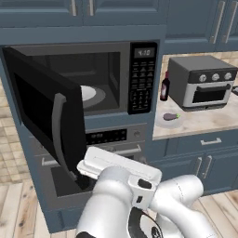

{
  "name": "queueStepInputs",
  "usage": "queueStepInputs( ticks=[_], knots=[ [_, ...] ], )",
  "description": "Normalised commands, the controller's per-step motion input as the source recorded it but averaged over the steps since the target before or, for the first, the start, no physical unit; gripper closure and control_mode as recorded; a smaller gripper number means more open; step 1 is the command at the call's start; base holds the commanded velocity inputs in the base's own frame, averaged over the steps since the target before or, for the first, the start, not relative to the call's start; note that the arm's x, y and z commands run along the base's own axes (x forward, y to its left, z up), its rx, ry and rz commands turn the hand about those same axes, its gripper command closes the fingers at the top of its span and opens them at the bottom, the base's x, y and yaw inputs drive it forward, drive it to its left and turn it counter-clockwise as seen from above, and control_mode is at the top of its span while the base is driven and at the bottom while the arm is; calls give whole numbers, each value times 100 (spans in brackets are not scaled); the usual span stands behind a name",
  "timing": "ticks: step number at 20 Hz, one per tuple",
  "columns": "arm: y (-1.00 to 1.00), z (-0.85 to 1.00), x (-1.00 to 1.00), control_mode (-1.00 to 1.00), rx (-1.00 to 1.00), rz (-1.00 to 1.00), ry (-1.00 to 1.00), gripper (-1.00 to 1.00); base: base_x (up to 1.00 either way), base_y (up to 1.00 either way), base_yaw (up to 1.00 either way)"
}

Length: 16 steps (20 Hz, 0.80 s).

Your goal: Pick the eggplant from the counter and place it in the microwave. Then turn on the microwave.

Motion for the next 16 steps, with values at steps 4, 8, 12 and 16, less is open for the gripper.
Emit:
queueStepInputs(
  ticks=[4, 8, 12, 16],
  knots=[
    [-55, 0, 1, -100, 9, 12, 0, -100, 0, 0, 0],
    [-48, 0, 0, -100, 10, 7, 0, -100, 0, 0, 0],
    [-47, 0, 0, -100, 7, 3, 0, -100, 0, 0, 0],
    [-48, 0, 1, -100, 5, 4, 0, -100, 0, 0, 0]
  ],
)
